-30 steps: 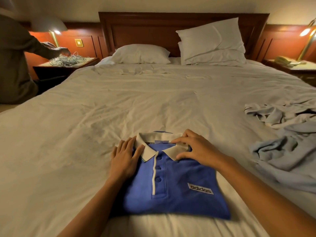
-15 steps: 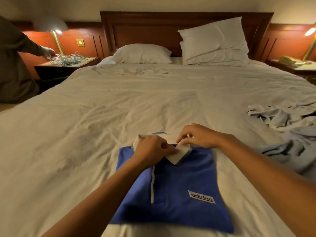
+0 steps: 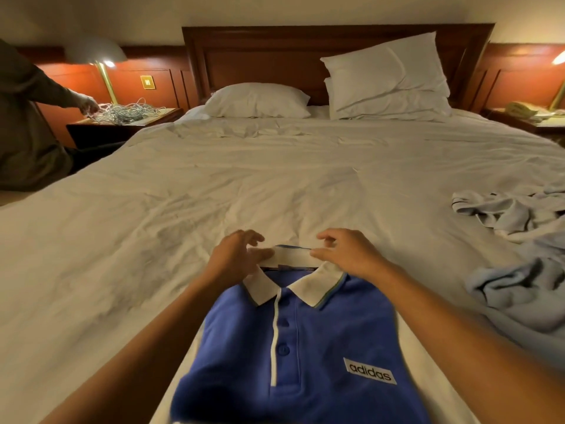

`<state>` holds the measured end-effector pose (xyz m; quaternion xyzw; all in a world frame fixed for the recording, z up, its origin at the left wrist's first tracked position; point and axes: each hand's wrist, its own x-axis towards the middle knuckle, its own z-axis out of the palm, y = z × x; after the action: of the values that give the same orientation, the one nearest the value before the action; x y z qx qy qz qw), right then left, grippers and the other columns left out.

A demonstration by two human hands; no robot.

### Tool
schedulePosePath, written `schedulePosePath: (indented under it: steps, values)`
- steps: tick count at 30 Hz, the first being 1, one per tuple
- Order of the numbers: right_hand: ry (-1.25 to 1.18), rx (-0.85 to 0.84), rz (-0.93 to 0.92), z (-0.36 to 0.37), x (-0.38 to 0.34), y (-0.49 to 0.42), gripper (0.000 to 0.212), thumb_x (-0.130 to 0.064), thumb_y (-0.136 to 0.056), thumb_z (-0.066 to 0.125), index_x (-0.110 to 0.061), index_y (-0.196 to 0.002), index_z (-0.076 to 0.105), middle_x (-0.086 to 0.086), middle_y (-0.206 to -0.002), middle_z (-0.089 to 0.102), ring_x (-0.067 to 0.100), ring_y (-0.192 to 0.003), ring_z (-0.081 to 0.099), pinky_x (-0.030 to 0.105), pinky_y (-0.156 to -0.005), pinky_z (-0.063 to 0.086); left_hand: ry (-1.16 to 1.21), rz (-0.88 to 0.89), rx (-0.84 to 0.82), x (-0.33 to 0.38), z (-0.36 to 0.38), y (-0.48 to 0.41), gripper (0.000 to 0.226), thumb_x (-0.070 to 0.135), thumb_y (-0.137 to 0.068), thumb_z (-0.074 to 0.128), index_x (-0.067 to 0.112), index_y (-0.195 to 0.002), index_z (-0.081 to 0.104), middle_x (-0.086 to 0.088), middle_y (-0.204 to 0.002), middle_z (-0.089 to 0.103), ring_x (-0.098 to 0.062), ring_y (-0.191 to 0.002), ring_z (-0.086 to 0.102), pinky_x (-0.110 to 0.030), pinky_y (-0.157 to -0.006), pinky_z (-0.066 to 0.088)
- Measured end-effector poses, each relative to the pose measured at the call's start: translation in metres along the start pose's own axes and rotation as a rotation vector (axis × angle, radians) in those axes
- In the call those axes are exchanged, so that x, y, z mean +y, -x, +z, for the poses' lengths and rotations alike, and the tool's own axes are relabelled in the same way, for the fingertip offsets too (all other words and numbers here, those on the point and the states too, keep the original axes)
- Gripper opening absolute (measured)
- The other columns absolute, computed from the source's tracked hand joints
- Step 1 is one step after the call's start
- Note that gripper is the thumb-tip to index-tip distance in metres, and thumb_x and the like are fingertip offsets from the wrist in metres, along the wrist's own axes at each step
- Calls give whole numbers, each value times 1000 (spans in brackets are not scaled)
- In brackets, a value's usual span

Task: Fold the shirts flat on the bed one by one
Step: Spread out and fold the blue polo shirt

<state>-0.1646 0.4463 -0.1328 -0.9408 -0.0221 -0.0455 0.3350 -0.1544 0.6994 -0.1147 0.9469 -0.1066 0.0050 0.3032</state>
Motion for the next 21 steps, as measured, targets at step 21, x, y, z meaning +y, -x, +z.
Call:
schedulePosePath:
  steps: [21]
  values:
    - [27,-37,171,-22,28,28,57,-69,-84,57,-15,-64,57,-10,-57,60,9,-56,54,25,-61,44,237,-114,-273,-72,-34,-1,32,52,-83,70,22,-90,73,3,-78,74,-5,-66,61,-19,-64,44]
